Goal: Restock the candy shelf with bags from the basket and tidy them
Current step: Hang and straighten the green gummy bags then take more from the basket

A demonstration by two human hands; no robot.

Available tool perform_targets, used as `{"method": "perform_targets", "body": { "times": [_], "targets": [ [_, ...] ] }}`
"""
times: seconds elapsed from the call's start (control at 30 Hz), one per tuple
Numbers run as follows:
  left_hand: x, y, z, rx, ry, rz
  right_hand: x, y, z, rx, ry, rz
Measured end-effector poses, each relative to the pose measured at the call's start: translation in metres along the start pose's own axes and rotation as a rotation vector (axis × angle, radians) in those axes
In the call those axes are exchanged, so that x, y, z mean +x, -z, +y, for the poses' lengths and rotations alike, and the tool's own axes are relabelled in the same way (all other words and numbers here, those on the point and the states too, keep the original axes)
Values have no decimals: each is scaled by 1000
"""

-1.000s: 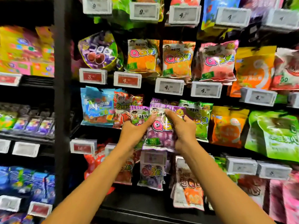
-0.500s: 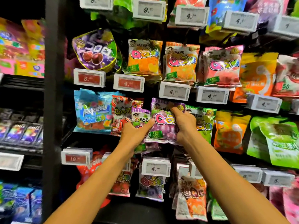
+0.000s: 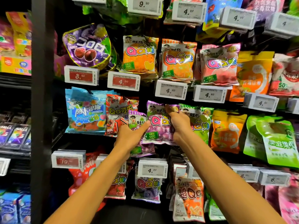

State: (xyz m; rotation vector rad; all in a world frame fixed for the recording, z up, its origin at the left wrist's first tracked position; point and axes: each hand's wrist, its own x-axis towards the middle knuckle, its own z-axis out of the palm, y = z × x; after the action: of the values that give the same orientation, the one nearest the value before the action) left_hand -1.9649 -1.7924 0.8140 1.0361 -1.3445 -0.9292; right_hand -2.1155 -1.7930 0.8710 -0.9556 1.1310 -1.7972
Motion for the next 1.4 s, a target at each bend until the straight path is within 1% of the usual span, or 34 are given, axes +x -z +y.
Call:
{"method": "perform_targets", "body": {
  "times": [0.1, 0.2, 0.33, 0.4, 0.47, 0.53, 0.6, 0.7, 0.77, 0.87, 0.97, 1.0, 1.07, 1.2, 1.3, 1.4],
  "targets": [
    [-2, 2, -1, 47, -19, 37, 11, -2, 5, -45, -8, 32],
    [-4, 7, -4, 115, -29, 96, 19, -5, 13, -102, 50, 92],
    [-11, 18, -9, 258, -48, 204, 27, -12, 19, -139, 106, 113],
    [-15, 24, -7, 283, -64, 237, 30, -12, 23, -200, 137, 140],
    [-17, 30, -5, 177, -81, 203, 31, -11, 26, -272, 184, 166],
    [-20, 33, -1, 28, -80, 117, 30, -9, 28, -320, 229, 175],
    [-22, 31, 3, -58, -104, 36, 26, -7, 30, -333, 256, 182],
    [-22, 22, 6, -112, -107, -59, 9, -4, 33, -398, 304, 205],
    [-20, 14, 7, -141, -86, -103, -6, -1, 33, -380, 373, 206],
    [-17, 4, 9, -142, -137, -95, -31, 4, 31, -331, 454, 188],
    [-19, -6, 19, -114, -146, -96, -47, 8, 27, -284, 555, 115],
    [-19, -10, 23, -113, -135, -105, -50, 10, 24, -278, 562, 90],
    [-20, -16, 30, -132, -105, -111, -52, 11, 17, -241, 503, 53],
    [-13, -25, 39, -147, -75, -170, -49, 12, 5, -55, 284, -26],
    [-9, -29, 44, -148, -40, -153, -43, 10, -1, -6, 227, -35],
    [-8, -34, 53, -157, -24, -100, -39, 3, -3, 86, 188, -19]
  ]
}}
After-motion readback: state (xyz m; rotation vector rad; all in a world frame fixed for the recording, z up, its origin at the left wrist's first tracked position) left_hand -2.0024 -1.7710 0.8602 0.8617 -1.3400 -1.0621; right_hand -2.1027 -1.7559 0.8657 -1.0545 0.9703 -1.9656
